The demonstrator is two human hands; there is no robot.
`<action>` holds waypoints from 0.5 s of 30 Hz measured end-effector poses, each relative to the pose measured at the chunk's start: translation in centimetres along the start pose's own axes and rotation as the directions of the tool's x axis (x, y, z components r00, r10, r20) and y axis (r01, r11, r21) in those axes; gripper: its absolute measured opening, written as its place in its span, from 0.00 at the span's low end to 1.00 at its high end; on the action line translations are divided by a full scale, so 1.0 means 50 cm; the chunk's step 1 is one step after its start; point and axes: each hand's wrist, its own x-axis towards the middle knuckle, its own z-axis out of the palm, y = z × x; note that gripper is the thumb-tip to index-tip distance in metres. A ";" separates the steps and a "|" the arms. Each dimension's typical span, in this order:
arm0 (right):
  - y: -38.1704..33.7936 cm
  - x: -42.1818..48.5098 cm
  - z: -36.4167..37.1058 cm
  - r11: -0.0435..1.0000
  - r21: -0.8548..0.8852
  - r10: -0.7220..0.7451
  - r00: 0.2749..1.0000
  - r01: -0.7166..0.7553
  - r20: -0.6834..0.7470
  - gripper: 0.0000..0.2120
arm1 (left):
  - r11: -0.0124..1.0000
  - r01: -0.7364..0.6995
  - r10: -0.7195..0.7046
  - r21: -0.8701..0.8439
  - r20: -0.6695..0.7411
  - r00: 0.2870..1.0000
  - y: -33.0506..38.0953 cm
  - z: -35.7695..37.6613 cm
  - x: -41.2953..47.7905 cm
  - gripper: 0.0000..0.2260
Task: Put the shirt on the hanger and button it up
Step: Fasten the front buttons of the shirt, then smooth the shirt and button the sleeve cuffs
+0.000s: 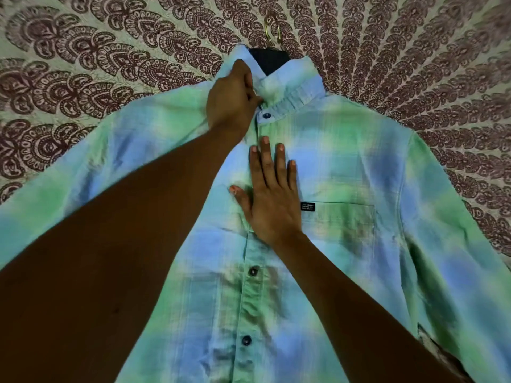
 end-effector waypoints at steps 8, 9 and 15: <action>0.002 0.000 -0.003 0.999 0.024 0.028 0.999 -0.028 -0.016 0.36 | 0.896 -0.444 0.439 -0.006 0.158 0.884 -0.027 -0.023 -0.075 0.16; 0.000 -0.001 0.000 0.998 0.024 0.054 0.998 -0.053 -0.033 0.36 | 0.863 -0.505 0.478 0.011 0.305 0.824 -0.045 -0.031 -0.079 0.20; -0.003 -0.025 -0.008 0.998 0.016 0.067 0.998 -0.068 0.006 0.36 | 0.673 -0.667 0.391 0.321 0.610 0.689 -0.065 -0.054 -0.077 0.28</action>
